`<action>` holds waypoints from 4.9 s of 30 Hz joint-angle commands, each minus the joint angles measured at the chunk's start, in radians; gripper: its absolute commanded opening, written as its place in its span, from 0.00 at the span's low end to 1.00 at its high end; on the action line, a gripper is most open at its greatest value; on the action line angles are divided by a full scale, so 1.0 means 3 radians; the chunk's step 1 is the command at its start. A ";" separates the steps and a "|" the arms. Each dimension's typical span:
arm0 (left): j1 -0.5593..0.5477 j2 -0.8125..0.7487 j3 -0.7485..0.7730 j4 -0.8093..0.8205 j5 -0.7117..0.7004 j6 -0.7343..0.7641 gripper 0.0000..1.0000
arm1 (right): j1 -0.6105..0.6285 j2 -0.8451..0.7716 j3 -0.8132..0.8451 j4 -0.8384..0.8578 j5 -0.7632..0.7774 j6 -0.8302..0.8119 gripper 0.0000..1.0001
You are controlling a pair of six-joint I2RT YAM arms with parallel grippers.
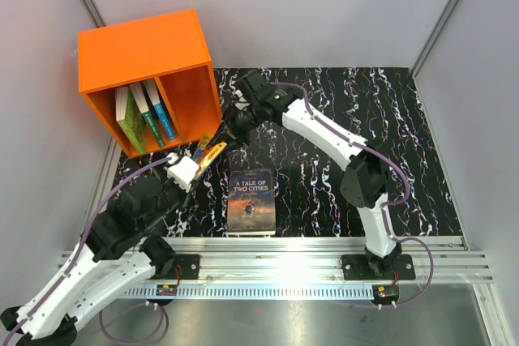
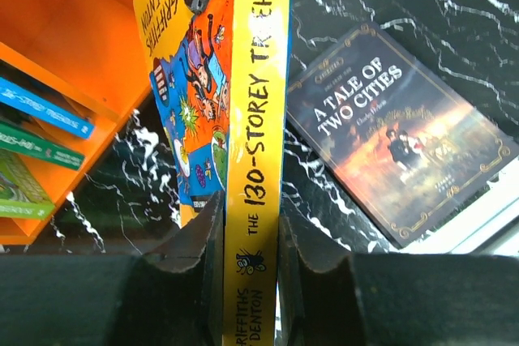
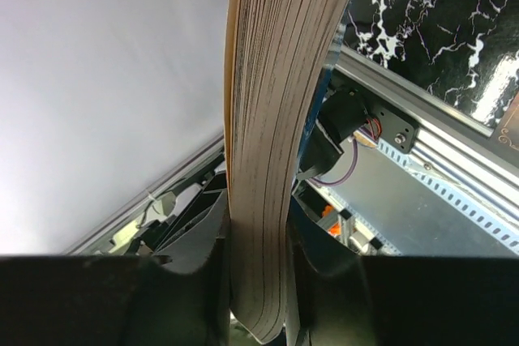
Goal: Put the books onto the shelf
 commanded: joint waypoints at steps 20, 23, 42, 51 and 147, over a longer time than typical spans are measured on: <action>0.0066 -0.0467 0.0730 -0.0134 -0.1328 -0.1189 0.99 | 0.0063 -0.0005 0.1373 -0.1185 0.2127 -0.1301 0.00; 0.0066 -0.0457 0.0868 -0.0436 -0.1415 -0.1409 0.99 | 0.0124 0.0051 0.1552 -0.1098 0.2547 -0.1429 0.00; 0.0066 -0.0611 0.1390 -0.1474 -0.1466 -0.2039 0.97 | 0.0943 0.0532 0.2069 -0.0418 0.3954 -0.2252 0.00; 0.0066 -0.0519 0.1452 -0.1592 -0.1385 -0.2044 0.96 | 0.0937 0.0819 0.2223 0.0180 0.4445 -0.2625 0.00; 0.0071 -0.1142 0.1027 -0.1955 -0.1471 -0.2473 0.98 | 0.0626 0.1785 0.1696 0.2082 0.4134 -0.1594 0.00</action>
